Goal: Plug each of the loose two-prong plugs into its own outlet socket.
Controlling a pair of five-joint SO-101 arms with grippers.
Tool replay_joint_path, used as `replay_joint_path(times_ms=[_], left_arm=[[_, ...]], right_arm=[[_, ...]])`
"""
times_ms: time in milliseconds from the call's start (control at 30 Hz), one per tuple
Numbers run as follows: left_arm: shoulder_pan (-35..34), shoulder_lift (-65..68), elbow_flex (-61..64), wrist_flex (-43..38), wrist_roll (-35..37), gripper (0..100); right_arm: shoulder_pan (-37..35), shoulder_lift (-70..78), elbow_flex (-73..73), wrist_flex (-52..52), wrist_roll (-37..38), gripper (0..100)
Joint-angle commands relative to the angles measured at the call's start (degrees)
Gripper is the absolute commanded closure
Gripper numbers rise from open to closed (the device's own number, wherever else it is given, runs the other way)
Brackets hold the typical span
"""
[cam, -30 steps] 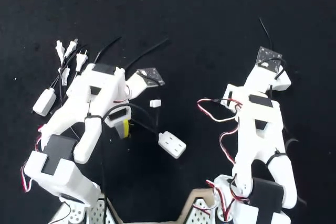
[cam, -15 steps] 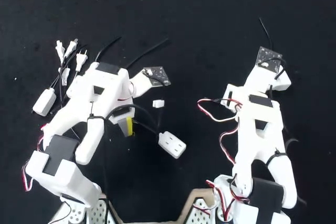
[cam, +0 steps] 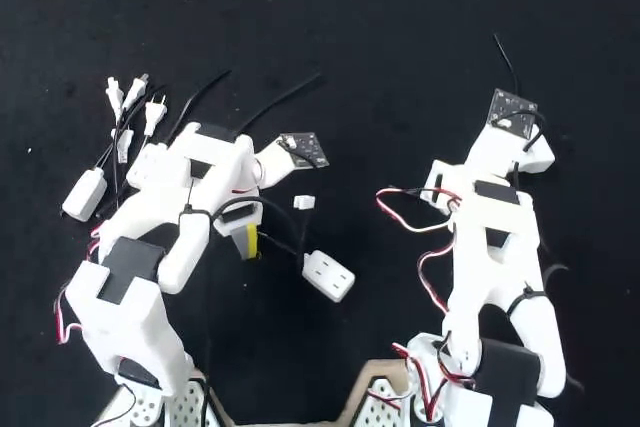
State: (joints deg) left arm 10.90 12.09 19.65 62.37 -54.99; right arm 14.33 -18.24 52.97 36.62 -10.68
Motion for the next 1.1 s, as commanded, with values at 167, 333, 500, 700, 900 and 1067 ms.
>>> replay_joint_path(times_ms=[167,333,500,700,900,1067], left_arm=[[0.1,-0.6,-2.7,6.0,-0.2,95],[-1.9,-0.6,-2.6,12.0,-0.2,97],[-6.5,-0.7,-2.8,14.9,-0.6,97],[-9.9,-0.8,-2.9,21.5,-6.6,97],[-14.5,-7.6,-4.8,25.1,-9.4,84],[-18.1,-14.3,-5.1,25.1,-11.8,77]], right_arm=[[1.0,-2.1,-3.1,-1.3,-0.5,81.5],[1.0,-2.1,-3.1,-1.3,-0.5,81.5],[1.0,-2.1,-3.1,-1.3,-0.5,81.5],[1.0,-2.1,-3.1,-1.3,-0.5,81.5],[1.0,-2.1,-3.1,-1.3,-0.5,81.5],[1.0,-2.1,-3.1,-1.3,-0.5,81.5]])
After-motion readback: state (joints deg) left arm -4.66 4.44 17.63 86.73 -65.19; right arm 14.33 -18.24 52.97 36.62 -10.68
